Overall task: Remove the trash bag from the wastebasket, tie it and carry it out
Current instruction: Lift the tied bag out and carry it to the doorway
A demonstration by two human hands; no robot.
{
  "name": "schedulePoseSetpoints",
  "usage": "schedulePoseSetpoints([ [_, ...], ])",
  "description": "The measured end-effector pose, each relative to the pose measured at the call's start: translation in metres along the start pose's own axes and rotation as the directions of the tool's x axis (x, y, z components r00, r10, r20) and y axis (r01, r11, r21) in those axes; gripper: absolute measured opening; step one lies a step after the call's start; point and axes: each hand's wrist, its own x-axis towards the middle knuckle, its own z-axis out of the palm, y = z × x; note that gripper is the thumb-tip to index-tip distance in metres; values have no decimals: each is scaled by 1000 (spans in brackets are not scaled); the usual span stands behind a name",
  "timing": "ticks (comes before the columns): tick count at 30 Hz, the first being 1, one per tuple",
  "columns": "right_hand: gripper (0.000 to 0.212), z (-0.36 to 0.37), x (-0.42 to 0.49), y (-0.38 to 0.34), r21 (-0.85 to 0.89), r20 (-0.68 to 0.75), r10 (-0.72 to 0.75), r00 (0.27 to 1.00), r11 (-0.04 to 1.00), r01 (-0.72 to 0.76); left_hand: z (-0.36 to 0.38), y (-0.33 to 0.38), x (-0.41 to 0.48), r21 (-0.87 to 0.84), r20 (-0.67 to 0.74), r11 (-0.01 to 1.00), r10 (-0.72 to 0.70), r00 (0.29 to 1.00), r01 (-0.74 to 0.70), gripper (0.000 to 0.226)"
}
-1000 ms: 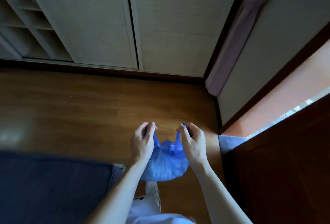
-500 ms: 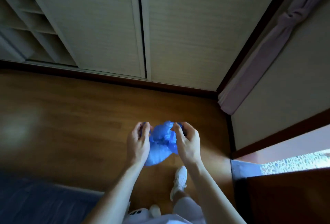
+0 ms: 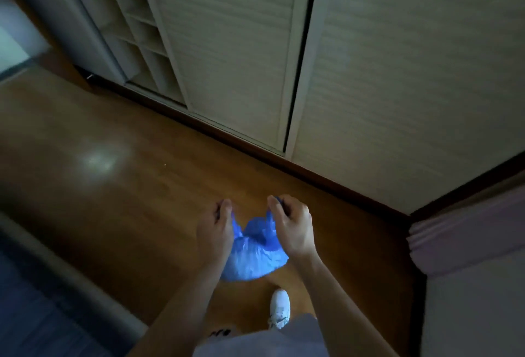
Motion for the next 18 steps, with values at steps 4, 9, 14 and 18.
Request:
schedulePoseSetpoints([
  [4, 32, 15, 65, -16, 28, 126, 6, 992, 1000, -10, 2, 13, 41, -7, -193, 998, -66, 979, 66, 29],
  [9, 35, 56, 112, -42, 27, 297, 2, 955, 1000, -11, -18, 32, 58, -146, -456, 981, -183, 871, 129, 28],
  [14, 28, 116, 125, -56, 47, 417, -71, 906, 997, 56, -60, 23, 67, -149, -579, 983, -173, 797, 105, 30],
  [18, 30, 167, 120, -67, 72, 546, -83, 833, 996, 52, -99, 19, 72, -149, -651, 987, -138, 746, 53, 30],
])
